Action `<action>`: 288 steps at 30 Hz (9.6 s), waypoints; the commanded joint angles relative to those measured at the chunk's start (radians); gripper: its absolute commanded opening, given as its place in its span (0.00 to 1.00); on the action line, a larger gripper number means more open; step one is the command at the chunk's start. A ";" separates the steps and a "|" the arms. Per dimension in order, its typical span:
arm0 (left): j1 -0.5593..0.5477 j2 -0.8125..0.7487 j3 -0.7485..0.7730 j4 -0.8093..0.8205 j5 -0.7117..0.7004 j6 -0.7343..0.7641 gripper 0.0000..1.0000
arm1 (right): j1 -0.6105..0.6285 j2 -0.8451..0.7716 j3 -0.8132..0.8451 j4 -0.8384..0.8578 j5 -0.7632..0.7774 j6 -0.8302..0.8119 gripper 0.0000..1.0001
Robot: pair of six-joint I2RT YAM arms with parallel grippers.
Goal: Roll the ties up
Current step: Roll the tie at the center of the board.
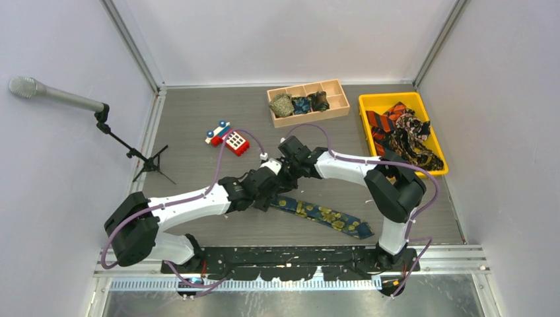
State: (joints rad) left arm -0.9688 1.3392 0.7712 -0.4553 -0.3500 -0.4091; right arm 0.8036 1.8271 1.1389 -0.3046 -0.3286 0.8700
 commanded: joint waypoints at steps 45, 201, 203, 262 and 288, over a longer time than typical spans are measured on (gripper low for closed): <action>0.205 -0.015 0.003 0.084 0.409 0.011 0.16 | -0.029 -0.100 -0.020 0.093 -0.083 0.031 0.14; 0.647 -0.221 -0.313 0.246 0.735 -0.146 0.55 | 0.079 0.119 0.069 0.144 -0.097 0.065 0.15; 0.647 -0.226 -0.308 0.242 0.737 -0.147 0.61 | 0.080 0.131 0.059 0.153 -0.100 0.069 0.15; 0.447 -0.202 -0.115 -0.018 0.322 -0.062 0.36 | 0.051 0.007 0.010 0.066 -0.041 0.014 0.15; 0.083 0.144 0.172 -0.351 -0.352 -0.107 0.34 | -0.115 -0.171 -0.190 0.089 0.028 0.017 0.14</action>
State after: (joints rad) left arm -0.8352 1.4162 0.8768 -0.7170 -0.5358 -0.4911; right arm 0.7116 1.7184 0.9695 -0.2394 -0.3218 0.8925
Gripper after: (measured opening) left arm 0.380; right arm 0.143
